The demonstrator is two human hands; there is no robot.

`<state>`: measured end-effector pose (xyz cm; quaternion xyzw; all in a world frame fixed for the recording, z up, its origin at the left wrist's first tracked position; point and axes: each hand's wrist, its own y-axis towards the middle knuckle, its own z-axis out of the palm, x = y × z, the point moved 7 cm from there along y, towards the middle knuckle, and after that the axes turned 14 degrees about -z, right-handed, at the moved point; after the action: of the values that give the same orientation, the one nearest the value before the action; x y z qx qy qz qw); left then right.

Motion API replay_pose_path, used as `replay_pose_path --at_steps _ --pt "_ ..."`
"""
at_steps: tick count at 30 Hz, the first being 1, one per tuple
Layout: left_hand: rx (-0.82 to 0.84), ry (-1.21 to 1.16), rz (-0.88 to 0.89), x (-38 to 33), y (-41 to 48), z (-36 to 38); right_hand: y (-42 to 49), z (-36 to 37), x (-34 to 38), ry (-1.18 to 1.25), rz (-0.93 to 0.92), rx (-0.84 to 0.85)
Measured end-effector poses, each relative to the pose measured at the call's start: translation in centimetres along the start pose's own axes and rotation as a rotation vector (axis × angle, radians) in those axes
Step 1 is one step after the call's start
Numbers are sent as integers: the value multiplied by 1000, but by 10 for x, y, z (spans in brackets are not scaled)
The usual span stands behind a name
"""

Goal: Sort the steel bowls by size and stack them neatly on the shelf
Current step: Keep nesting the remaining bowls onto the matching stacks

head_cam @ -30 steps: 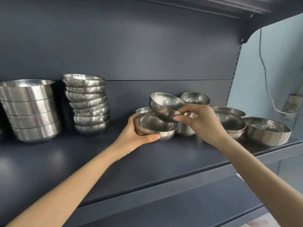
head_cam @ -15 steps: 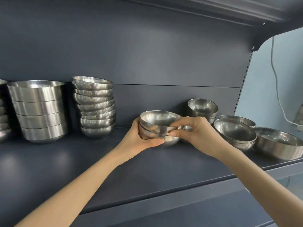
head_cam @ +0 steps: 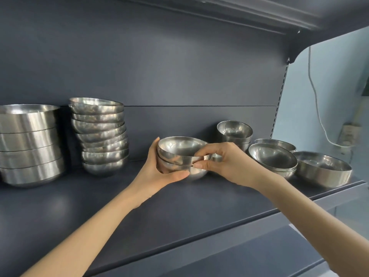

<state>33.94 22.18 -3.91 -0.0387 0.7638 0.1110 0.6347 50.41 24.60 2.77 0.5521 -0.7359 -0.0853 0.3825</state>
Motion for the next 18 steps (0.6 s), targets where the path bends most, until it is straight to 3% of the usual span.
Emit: replay_pose_path --at_steps 11,13,18 --pt "146 220 -56 6 -15 -15 -5 37 6 -175 -37 35" --pt "147 192 -47 8 -28 -31 -1 54 13 -215 -84 63" --pt "27 -59 -226 22 -42 -75 11 89 22 -181 -128 83"
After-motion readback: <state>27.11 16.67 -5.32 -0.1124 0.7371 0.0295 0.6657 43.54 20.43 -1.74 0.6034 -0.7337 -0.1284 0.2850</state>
